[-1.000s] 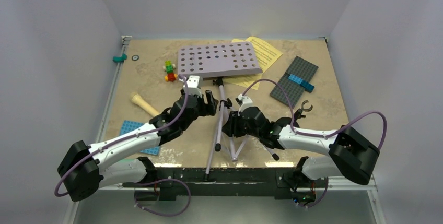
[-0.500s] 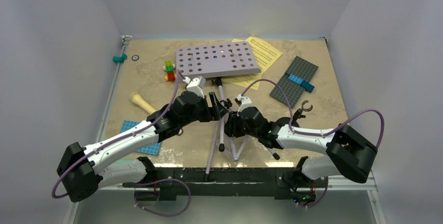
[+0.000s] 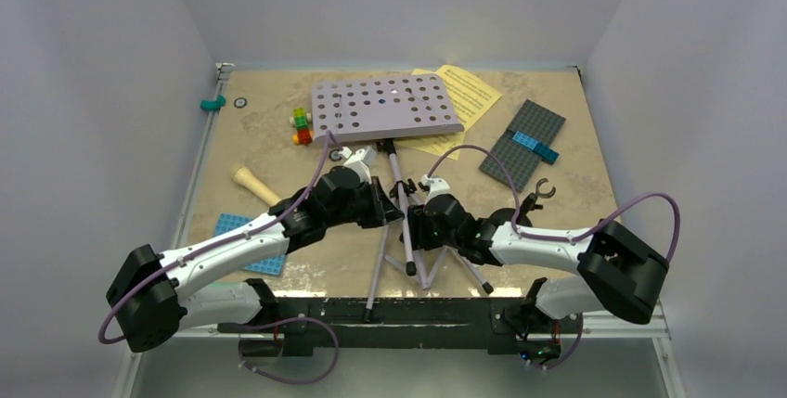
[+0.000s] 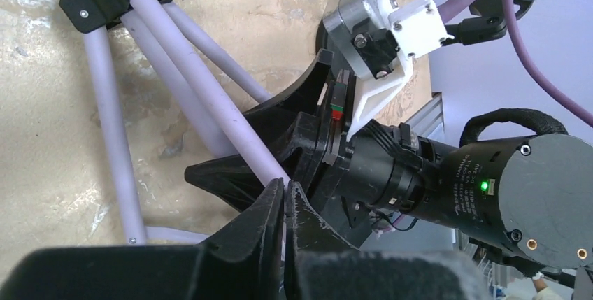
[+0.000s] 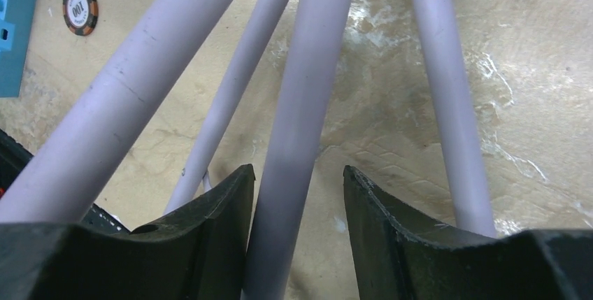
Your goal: Pack up the instrument practice props
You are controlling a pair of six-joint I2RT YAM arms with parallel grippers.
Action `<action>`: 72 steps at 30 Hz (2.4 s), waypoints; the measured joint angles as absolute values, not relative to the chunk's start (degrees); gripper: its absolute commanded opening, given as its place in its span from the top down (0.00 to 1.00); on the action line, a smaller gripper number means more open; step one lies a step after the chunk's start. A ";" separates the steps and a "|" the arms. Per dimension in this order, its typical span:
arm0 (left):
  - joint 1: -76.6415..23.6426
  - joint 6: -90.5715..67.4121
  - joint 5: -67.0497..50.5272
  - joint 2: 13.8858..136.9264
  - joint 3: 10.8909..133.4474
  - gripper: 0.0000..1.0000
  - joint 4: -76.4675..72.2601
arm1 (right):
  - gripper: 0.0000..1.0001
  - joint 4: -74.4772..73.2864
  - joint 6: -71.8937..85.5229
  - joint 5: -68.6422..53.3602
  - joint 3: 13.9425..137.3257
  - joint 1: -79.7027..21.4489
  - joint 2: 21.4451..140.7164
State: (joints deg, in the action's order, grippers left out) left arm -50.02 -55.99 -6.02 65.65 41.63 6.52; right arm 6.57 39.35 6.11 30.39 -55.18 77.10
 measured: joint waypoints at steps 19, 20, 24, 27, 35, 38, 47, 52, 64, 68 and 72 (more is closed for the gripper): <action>-50.02 -56.51 3.38 61.14 36.58 0.42 10.07 | 0.34 -24.34 30.72 17.61 40.73 -55.88 63.46; -50.02 -56.55 4.12 60.58 35.75 0.40 10.35 | 0.34 -25.89 30.26 17.96 41.60 -55.88 62.30; -50.02 -56.93 6.17 59.55 31.42 0.36 10.46 | 0.33 -30.96 28.45 18.33 48.16 -55.86 58.78; -50.04 -56.99 6.22 60.66 28.08 0.34 8.62 | 0.32 -32.91 27.64 16.95 54.17 -55.86 58.06; -53.04 -55.16 4.78 64.42 18.90 0.30 -6.24 | 0.30 -34.96 26.63 5.54 58.46 -55.86 58.30; -54.26 -54.17 4.69 65.82 18.87 0.32 -10.31 | 0.31 -36.88 25.43 3.11 59.81 -55.88 62.72; -55.20 -52.93 4.62 69.63 18.87 0.51 -16.32 | 0.49 -42.94 22.92 -0.32 59.53 -55.88 64.49; -55.22 -52.88 4.16 72.69 18.87 0.54 -17.28 | 0.71 -42.65 22.85 -2.79 58.89 -56.01 64.49; -55.20 -52.25 2.79 76.84 20.49 0.90 -17.78 | 1.00 -37.32 24.69 -4.16 55.90 -56.84 64.23; -55.09 -52.99 2.33 78.30 21.91 1.00 -17.08 | 1.00 -35.44 24.93 -6.11 53.98 -57.69 65.19; -55.09 -53.36 2.02 79.09 22.61 1.00 -16.91 | 0.57 -35.22 25.61 -6.70 53.91 -57.74 65.39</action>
